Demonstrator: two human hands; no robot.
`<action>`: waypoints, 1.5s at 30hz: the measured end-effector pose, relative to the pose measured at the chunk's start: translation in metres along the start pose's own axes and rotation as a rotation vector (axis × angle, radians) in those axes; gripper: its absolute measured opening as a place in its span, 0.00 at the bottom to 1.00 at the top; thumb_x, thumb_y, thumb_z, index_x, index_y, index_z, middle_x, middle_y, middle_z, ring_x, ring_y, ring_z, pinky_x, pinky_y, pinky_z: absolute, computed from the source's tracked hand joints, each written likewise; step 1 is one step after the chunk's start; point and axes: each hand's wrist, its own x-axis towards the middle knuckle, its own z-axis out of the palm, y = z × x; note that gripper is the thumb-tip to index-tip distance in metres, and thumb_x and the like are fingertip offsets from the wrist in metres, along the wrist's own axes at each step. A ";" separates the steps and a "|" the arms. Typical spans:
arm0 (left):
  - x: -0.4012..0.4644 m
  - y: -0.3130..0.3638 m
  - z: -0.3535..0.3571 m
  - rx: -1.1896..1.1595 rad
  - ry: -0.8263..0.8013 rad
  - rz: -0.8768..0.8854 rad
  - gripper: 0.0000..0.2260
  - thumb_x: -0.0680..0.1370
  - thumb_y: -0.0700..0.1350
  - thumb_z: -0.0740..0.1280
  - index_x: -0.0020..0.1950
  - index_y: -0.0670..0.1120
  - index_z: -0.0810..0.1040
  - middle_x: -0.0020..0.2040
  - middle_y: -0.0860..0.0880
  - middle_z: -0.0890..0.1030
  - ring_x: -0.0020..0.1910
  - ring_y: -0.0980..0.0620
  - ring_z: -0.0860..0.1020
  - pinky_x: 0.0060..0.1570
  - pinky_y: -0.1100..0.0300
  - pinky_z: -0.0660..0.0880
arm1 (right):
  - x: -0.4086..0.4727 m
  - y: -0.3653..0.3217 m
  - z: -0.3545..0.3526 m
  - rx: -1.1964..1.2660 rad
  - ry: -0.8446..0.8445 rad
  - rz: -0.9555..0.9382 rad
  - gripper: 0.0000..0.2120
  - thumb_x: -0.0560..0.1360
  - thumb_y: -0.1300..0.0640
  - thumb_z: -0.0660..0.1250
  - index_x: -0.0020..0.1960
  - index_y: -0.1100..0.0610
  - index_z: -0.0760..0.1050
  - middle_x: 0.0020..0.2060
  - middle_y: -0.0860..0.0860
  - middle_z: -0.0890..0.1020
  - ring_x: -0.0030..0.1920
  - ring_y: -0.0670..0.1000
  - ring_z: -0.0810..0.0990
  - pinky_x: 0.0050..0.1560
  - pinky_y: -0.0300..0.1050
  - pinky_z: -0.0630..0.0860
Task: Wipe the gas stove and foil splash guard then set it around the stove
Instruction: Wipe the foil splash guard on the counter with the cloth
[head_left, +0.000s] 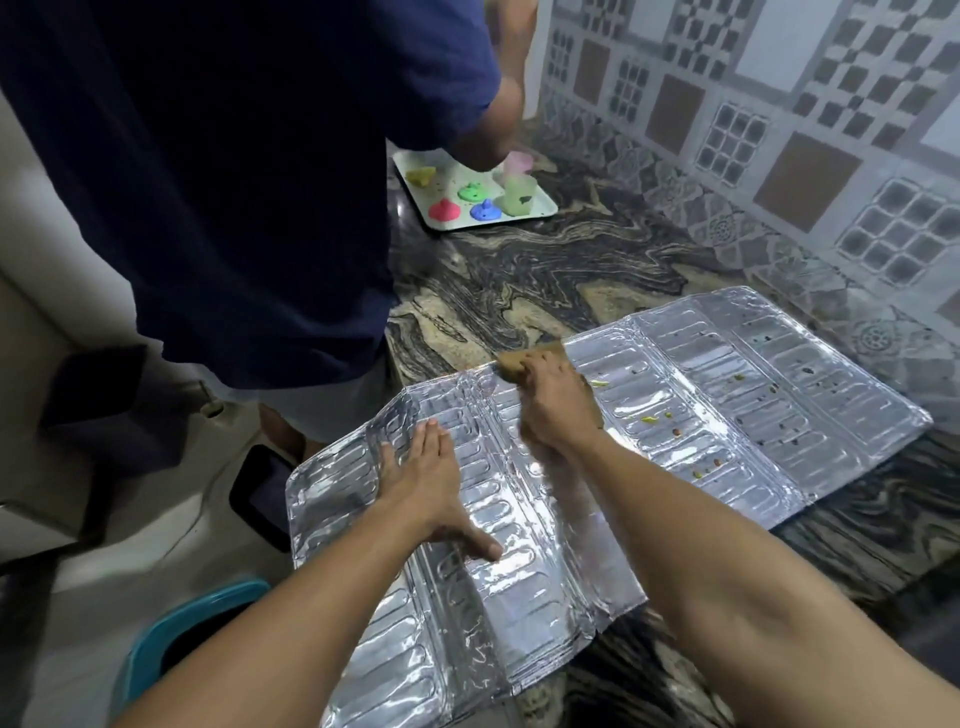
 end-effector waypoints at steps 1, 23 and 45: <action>0.001 0.000 0.000 0.010 -0.004 -0.001 0.70 0.55 0.75 0.71 0.77 0.40 0.33 0.78 0.41 0.34 0.77 0.43 0.35 0.71 0.38 0.34 | 0.003 0.016 -0.008 -0.029 0.015 0.087 0.14 0.77 0.59 0.61 0.61 0.51 0.72 0.57 0.50 0.75 0.59 0.53 0.74 0.64 0.55 0.72; 0.035 0.024 -0.015 0.120 -0.002 0.185 0.66 0.59 0.78 0.65 0.78 0.42 0.34 0.78 0.42 0.34 0.78 0.42 0.37 0.69 0.27 0.45 | -0.093 0.042 -0.061 -0.032 0.200 0.567 0.17 0.79 0.61 0.53 0.63 0.52 0.74 0.60 0.53 0.75 0.62 0.57 0.72 0.66 0.57 0.68; 0.031 0.014 -0.037 0.251 0.067 0.337 0.68 0.56 0.78 0.67 0.78 0.38 0.41 0.78 0.36 0.39 0.77 0.36 0.38 0.72 0.34 0.40 | -0.189 -0.068 -0.018 -0.008 0.127 0.601 0.27 0.80 0.68 0.51 0.78 0.56 0.55 0.78 0.53 0.54 0.78 0.53 0.47 0.73 0.44 0.34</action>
